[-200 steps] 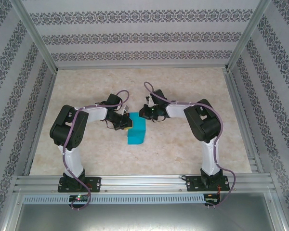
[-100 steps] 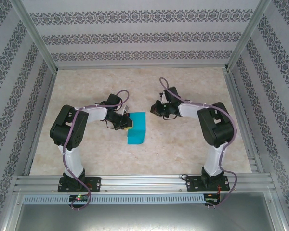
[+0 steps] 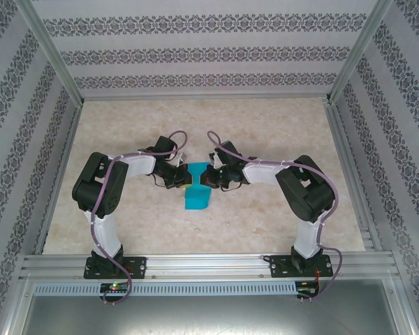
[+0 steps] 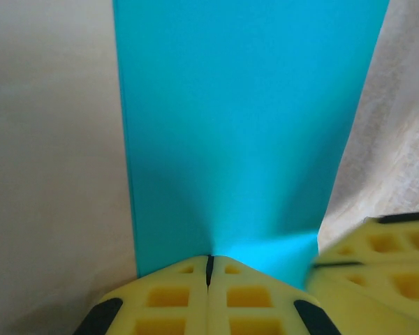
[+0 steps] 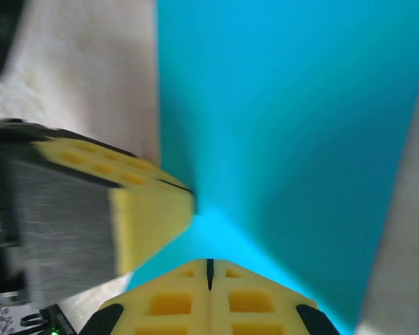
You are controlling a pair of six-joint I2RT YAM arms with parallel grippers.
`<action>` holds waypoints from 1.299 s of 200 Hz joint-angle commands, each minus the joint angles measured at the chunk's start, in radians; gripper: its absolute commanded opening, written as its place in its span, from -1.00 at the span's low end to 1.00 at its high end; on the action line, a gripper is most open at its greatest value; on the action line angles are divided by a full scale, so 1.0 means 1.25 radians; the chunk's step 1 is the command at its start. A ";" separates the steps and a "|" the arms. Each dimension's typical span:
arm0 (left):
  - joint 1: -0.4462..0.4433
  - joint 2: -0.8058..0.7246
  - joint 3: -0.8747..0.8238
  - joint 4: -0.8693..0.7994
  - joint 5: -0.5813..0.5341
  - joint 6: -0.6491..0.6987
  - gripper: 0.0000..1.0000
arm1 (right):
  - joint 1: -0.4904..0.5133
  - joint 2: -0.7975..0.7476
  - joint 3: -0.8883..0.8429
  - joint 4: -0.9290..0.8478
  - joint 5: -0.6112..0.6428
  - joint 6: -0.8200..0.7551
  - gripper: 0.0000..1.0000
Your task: Fold a paper plane with a square sheet of paper (pick it up from the middle)
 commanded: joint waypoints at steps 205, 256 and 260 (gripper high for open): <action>-0.009 0.128 -0.113 -0.076 -0.212 -0.033 -1.00 | 0.061 -0.046 -0.001 -0.049 -0.029 -0.044 -1.00; -0.010 0.125 -0.121 -0.065 -0.215 -0.052 -1.00 | 0.075 -0.005 -0.020 -0.067 -0.014 -0.053 -1.00; -0.010 0.125 -0.122 -0.063 -0.215 -0.055 -1.00 | 0.074 -0.004 -0.022 -0.070 -0.013 -0.054 -1.00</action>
